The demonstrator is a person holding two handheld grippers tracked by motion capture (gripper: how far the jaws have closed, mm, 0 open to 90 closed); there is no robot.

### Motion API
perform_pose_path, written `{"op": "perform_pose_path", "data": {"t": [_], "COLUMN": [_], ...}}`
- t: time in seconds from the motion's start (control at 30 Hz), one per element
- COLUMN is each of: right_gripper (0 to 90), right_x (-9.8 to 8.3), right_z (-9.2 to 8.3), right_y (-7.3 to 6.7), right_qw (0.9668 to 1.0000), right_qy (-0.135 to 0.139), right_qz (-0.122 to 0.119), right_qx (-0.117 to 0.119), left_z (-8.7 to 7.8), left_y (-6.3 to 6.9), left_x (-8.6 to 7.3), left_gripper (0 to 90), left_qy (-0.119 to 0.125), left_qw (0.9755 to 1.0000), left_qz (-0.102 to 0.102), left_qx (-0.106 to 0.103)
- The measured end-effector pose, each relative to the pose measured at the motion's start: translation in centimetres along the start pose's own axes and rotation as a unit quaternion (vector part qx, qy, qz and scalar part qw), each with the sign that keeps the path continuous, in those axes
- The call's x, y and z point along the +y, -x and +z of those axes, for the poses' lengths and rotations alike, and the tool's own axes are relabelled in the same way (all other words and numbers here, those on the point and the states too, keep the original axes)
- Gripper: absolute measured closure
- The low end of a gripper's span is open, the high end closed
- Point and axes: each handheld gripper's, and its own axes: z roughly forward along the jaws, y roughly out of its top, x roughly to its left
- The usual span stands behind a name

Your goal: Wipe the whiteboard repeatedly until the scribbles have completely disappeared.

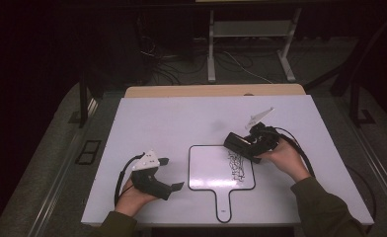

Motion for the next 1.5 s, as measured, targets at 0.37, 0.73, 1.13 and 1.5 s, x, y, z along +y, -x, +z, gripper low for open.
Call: {"op": "perform_pose_path", "data": {"t": [0.37, 0.73, 1.13, 1.5], "right_gripper": [38.9, 38.9, 39.0, 39.0], "right_x": [0.5, 0.1, 0.2, 0.5], "right_z": [2.0, 3.1, 3.2, 3.5], "right_y": [-0.2, -0.1, -0.7, -1.5], "right_qw": [0.9997, 0.9988, 0.9979, 0.9977], "right_qy": [-0.016, -0.031, -0.038, -0.038], "right_qz": [-0.018, -0.031, -0.043, -0.051], "right_qx": [-0.003, -0.019, -0.031, -0.022], "left_z": [-0.1, -0.1, -0.1, -0.1], "left_y": [-0.2, -0.2, -0.1, -0.1], "left_x": [-0.1, -0.1, -0.1, 0.0], "left_gripper": [0.0, 0.0, 0.0, 0.0], "left_qy": [0.001, -0.002, -0.003, -0.003], "left_qw": [1.0, 1.0, 1.0, 1.0], "left_qz": [0.0, 0.001, 0.003, 0.004], "left_qx": [0.002, 0.003, 0.001, 0.002]}}
